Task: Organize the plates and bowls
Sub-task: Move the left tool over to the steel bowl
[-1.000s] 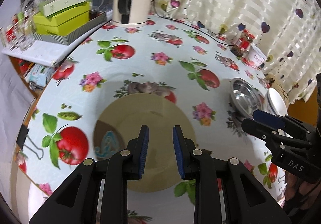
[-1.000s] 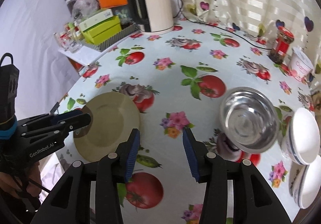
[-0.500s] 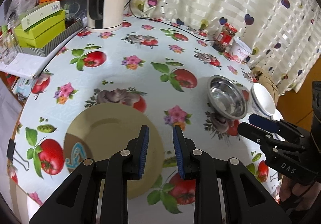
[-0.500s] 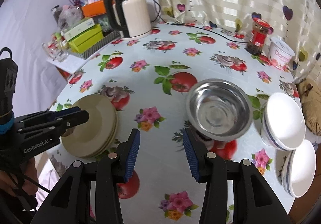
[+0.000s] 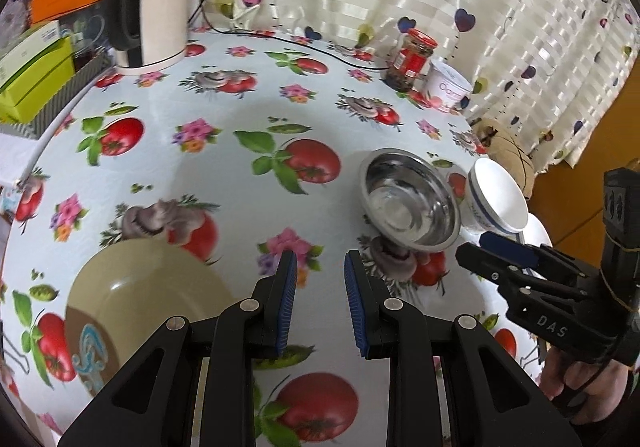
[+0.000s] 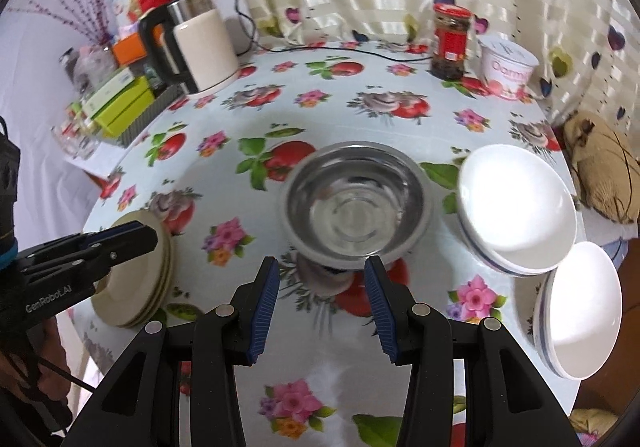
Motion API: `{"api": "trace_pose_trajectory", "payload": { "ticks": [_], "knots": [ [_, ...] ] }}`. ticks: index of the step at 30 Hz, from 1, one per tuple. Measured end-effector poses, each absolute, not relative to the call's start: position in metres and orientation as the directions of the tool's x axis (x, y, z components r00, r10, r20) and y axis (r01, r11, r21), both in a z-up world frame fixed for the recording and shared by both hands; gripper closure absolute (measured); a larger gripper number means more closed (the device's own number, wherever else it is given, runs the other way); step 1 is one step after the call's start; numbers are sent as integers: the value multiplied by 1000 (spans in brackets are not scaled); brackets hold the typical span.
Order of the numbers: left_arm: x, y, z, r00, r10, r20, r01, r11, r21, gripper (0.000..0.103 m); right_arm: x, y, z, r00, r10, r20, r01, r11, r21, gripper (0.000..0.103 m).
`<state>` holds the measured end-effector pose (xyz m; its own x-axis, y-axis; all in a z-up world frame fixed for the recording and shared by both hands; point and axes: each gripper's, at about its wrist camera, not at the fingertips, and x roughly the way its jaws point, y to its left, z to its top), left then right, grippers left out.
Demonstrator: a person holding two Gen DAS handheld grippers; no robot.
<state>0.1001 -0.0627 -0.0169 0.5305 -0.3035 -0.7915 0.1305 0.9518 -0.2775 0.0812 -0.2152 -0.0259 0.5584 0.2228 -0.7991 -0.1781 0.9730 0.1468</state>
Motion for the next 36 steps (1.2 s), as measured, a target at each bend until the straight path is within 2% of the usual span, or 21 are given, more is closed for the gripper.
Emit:
{"api": "trace_pose_trajectory", "payload": {
  "ticks": [29,36],
  "knots": [
    [166,-112,-48,479,-307,-823,140,952,-273,77,123,-256,-62,520,232,-822,-57,970,238,60],
    [175,-117,-60,453,-320,-832,137,947,-290,77,132,-260,-72,505,240,-829,-43,966,253,70]
  ]
}}
